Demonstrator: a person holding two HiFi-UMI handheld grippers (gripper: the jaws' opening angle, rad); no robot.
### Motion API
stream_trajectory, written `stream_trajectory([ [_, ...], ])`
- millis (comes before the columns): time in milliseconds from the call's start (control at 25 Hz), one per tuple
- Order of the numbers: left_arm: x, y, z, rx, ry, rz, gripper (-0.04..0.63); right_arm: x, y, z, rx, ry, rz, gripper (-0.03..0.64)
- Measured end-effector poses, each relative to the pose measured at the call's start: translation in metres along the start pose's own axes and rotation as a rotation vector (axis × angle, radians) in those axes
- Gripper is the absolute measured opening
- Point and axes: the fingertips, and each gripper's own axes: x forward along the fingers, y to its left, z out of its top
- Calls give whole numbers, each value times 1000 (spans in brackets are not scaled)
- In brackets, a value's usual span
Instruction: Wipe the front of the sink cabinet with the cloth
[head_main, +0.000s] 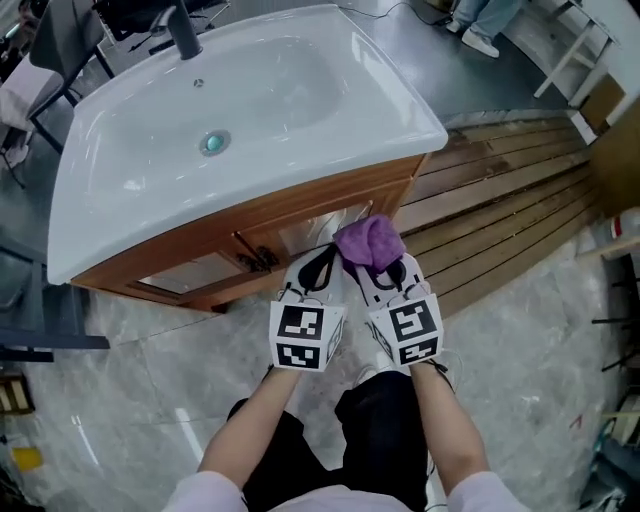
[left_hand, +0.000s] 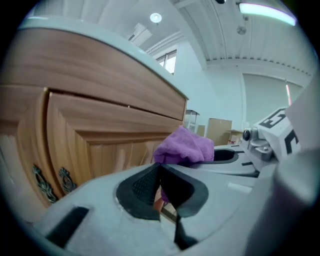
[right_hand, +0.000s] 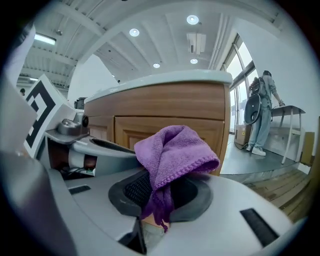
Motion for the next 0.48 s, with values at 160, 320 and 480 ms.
stream_trajectory([
  [160,-32,-13,40,-22,38,-13,5,-25,14,53,12,28,17,72],
  [320,-68,-24,93,-72,44,-23,5,-50,29,109,23,49,47,72],
  [480,-107,-25,146,-97,45,12,5,-70,48,172,14,47,89,72],
])
